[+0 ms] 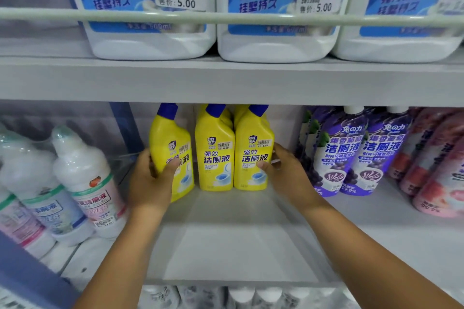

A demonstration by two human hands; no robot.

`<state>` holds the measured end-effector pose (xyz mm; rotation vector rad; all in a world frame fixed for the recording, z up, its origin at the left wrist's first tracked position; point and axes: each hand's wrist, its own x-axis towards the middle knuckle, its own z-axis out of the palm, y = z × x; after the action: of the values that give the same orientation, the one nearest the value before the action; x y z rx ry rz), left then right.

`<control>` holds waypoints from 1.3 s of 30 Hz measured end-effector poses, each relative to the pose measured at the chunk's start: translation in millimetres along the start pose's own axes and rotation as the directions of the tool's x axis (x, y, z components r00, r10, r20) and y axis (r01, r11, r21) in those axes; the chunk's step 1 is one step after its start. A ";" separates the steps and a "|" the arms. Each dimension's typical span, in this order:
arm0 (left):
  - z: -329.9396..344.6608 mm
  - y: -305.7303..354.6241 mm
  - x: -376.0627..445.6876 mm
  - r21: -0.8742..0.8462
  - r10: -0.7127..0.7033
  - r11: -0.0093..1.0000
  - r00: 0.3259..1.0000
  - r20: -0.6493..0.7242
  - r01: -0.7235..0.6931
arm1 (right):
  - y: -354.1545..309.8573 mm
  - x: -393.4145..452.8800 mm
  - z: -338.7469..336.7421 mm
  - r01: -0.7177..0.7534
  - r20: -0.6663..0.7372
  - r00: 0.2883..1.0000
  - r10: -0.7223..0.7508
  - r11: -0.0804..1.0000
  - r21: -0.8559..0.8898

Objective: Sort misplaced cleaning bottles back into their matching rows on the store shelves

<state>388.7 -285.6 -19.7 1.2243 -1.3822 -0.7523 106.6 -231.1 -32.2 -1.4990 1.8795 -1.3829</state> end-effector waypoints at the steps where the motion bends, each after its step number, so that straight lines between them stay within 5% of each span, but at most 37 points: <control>1: -5.3 0.1 -12.6 -0.040 -0.007 0.999 1.000 0.030 0.009 | 0.1 1.2 -0.2 0.001 0.005 1.000 -0.001 1.000 0.007; 8: 12.6 10.5 -37.7 -0.199 -0.011 0.975 0.911 0.413 0.102 | 1.5 -2.4 0.8 0.016 0.011 1.000 -0.016 1.000 -0.025; 13: 29.2 12.7 -23.0 0.037 0.081 0.994 0.935 0.346 -0.100 | -3.8 -5.0 -1.0 -0.003 0.032 0.999 0.004 1.000 -0.020; 25: 29.3 4.6 -23.1 0.084 0.123 0.983 0.927 0.355 -0.163 | -9.6 -9.1 -1.6 -0.064 0.030 0.998 0.060 0.988 0.142; 35: 32.6 -4.2 -27.7 -0.051 0.052 0.998 0.929 0.366 -0.036 | -19.5 -17.1 6.5 -0.058 0.037 0.998 0.056 0.998 0.039; 39: 34.2 -1.6 -27.7 -0.274 -0.060 0.945 0.920 0.387 0.177 | -18.3 -20.4 5.9 -0.099 0.000 0.995 0.099 0.988 0.116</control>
<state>352.9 -266.3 -36.8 0.9562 -1.4335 -1.2899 128.3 -214.9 -25.1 -1.3294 1.8181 -1.4261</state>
